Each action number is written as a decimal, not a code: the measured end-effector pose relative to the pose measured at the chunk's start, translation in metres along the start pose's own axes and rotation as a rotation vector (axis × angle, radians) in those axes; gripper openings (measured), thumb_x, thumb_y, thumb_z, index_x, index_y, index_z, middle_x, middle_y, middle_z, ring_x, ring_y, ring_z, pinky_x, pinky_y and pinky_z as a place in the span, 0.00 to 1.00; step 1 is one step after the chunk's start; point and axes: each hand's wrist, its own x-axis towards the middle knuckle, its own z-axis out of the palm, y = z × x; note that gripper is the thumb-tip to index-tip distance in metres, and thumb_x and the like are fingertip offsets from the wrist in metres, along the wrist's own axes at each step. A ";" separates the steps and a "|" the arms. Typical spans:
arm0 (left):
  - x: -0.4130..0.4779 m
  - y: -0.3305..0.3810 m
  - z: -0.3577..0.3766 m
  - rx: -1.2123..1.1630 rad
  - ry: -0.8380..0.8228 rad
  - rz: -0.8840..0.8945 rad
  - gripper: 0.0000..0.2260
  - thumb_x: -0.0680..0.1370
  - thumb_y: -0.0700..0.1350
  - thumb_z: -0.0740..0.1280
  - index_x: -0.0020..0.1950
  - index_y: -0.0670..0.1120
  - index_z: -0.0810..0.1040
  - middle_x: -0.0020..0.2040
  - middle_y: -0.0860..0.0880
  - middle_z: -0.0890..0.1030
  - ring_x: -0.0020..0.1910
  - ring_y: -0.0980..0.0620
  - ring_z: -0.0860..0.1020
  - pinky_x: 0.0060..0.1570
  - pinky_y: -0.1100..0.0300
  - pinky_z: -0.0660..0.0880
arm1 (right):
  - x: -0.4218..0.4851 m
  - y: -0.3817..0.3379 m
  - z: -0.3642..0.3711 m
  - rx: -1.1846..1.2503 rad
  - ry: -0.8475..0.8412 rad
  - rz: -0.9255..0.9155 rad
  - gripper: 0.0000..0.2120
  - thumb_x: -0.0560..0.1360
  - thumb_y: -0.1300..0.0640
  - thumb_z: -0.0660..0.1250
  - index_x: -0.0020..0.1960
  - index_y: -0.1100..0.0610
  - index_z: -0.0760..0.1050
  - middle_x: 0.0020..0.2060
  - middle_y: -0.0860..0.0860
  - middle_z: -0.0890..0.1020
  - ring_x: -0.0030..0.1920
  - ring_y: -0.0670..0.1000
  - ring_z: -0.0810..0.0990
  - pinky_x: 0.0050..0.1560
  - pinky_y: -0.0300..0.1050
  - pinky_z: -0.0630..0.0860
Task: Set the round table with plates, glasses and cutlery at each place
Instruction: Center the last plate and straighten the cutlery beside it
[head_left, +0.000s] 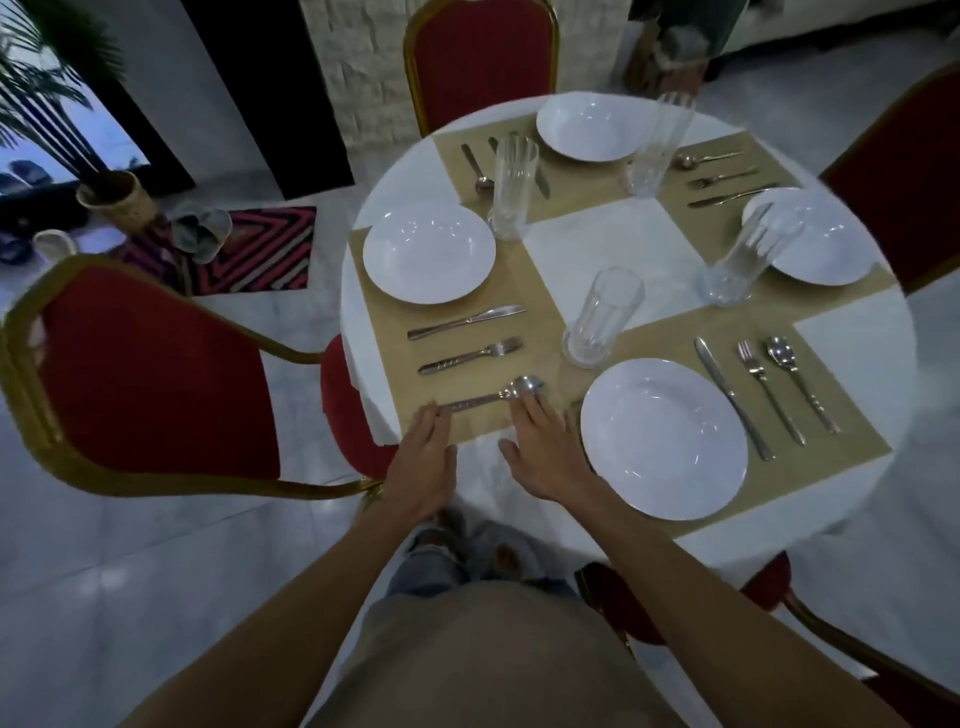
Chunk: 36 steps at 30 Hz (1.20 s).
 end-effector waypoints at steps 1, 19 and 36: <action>0.004 -0.002 0.002 0.017 -0.029 -0.018 0.24 0.83 0.39 0.57 0.78 0.36 0.57 0.79 0.36 0.55 0.79 0.40 0.53 0.77 0.46 0.54 | 0.005 0.003 0.002 -0.012 0.014 -0.005 0.32 0.83 0.47 0.56 0.80 0.57 0.48 0.81 0.51 0.46 0.80 0.53 0.43 0.75 0.65 0.49; 0.019 -0.024 0.016 0.267 -0.153 -0.051 0.27 0.85 0.51 0.45 0.80 0.42 0.39 0.80 0.44 0.36 0.79 0.47 0.36 0.79 0.50 0.41 | 0.036 0.006 0.023 -0.246 -0.056 -0.015 0.35 0.83 0.45 0.52 0.81 0.59 0.39 0.81 0.56 0.42 0.80 0.56 0.37 0.76 0.63 0.45; 0.018 -0.024 0.027 0.223 -0.124 -0.072 0.27 0.85 0.52 0.46 0.80 0.43 0.39 0.80 0.45 0.36 0.79 0.48 0.35 0.79 0.50 0.41 | 0.041 0.011 0.023 -0.175 -0.053 -0.026 0.36 0.82 0.47 0.55 0.81 0.60 0.41 0.81 0.56 0.43 0.80 0.57 0.38 0.76 0.65 0.44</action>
